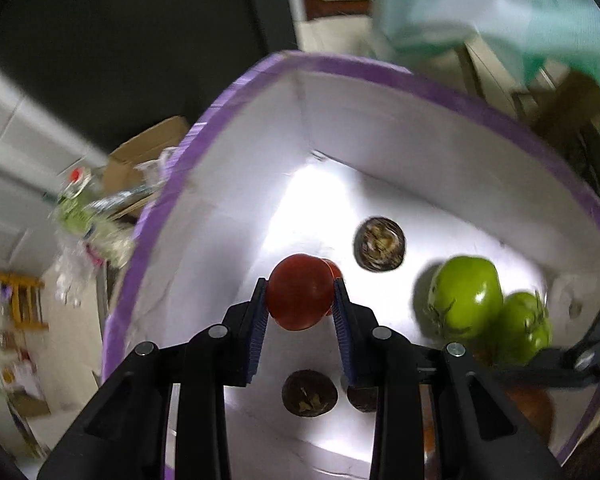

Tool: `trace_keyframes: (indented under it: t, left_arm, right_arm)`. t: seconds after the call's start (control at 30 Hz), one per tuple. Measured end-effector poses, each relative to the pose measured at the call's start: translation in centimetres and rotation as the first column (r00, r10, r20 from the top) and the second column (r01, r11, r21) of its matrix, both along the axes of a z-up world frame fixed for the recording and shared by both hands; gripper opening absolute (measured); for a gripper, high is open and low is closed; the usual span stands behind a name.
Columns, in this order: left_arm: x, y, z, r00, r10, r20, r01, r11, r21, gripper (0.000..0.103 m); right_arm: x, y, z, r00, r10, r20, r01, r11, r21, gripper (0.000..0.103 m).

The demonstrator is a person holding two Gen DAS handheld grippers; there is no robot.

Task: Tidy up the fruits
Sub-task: 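Carry the red tomato and brown apple into the white box and release both, then lift both open tools up out of the white box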

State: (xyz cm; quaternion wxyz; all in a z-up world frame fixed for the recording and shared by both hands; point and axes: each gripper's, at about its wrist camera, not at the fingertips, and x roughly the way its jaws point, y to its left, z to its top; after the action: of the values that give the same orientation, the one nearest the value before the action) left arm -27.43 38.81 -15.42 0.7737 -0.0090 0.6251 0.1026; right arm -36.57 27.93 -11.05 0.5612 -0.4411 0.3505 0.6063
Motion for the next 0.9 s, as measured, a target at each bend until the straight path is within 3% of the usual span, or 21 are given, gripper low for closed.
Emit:
trace_keyframes:
  t: [0.1,0.23,0.63,0.9]
  left_arm:
    - [0.7,-0.2,-1.0,0.996,-0.066,-0.052,0.065,0.997,-0.029,0.03]
    - [1.1,-0.4,-2.5,0.992,-0.08,-0.094,0.076,0.996,-0.042,0.031]
    - [2.1,0.8,-2.9,0.993,-0.066,-0.094,0.059,0.995,-0.084,0.031]
    - [4.0,-0.7,-2.4,0.992,-0.114,-0.054,0.11,0.992,-0.058,0.031]
  right_arm:
    - [-1.4,0.6,-1.2,0.996,0.052,0.079,-0.05,0.998,-0.026,0.067]
    - [-2.1,1.2,-2.9,0.987,0.072,0.145,-0.063,0.996,-0.067,0.067]
    - [-1.5,1.7,-4.6,0.99,0.051,0.135,-0.031,0.989,-0.141,0.067]
    - [-2.0,1.9,-4.7,0.987,0.053,0.149,-0.034,0.991,-0.129,0.071]
